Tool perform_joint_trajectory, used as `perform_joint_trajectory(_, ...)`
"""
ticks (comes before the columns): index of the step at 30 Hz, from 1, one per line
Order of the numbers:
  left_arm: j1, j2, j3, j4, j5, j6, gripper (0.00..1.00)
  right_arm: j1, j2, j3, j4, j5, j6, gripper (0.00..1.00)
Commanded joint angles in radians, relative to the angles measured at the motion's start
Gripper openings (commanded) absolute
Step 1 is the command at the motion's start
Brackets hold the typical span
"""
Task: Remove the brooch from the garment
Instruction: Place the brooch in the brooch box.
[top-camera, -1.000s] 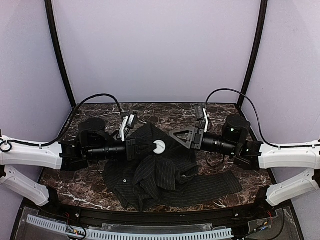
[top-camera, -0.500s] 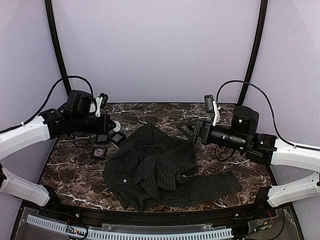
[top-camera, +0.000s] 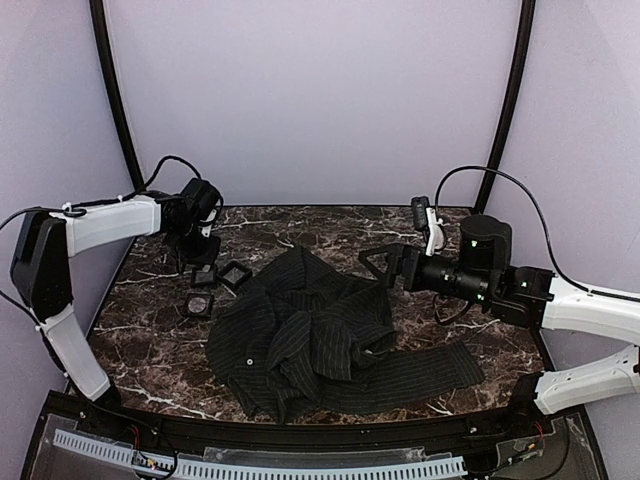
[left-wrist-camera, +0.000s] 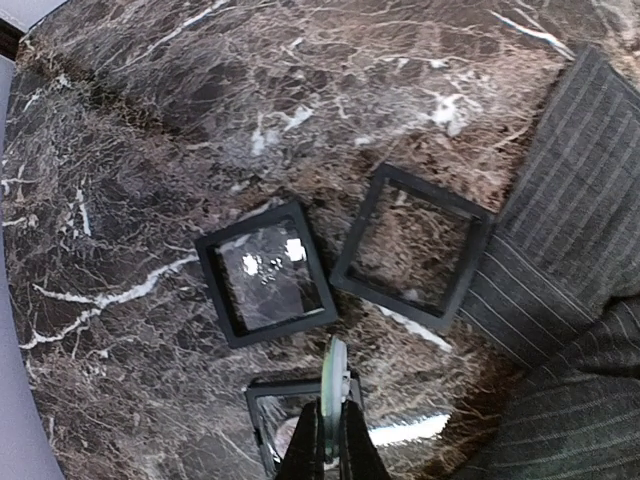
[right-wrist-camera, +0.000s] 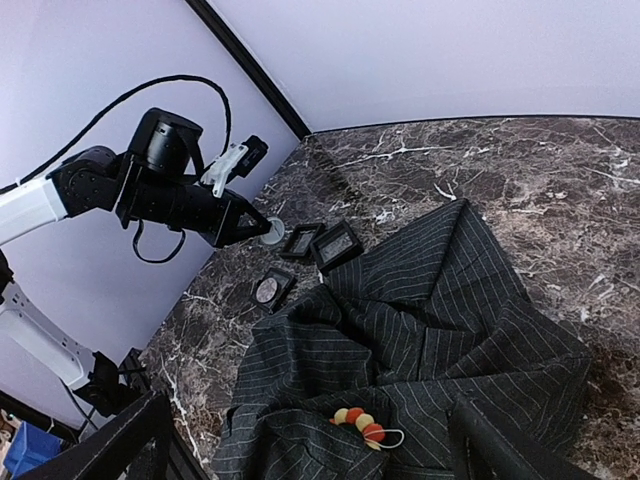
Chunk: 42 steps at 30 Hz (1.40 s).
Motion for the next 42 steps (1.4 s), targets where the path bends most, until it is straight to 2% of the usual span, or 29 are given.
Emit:
perform_joint_trajectory(1, 0.027, 0.074, 0.076, -0.063, -0.124, 0.056, 0.01, -0.010, -0.016, -0.008, -0.001, 0.022, 0.014, 0.95)
perform_joint_trajectory(15, 0.095, 0.210, 0.129, -0.050, -0.163, 0.069, 0.01, -0.017, 0.012, -0.020, 0.037, -0.002, 0.038, 0.95)
perform_joint_trajectory(28, 0.100, 0.269, 0.157, -0.047, -0.158, 0.067, 0.01, -0.020, 0.012, -0.028, 0.041, -0.002, 0.046, 0.95)
perform_joint_trajectory(42, 0.103, 0.316, 0.183, -0.052, -0.172, 0.055, 0.08, -0.021, 0.013, -0.046, 0.057, -0.037, 0.062, 0.95)
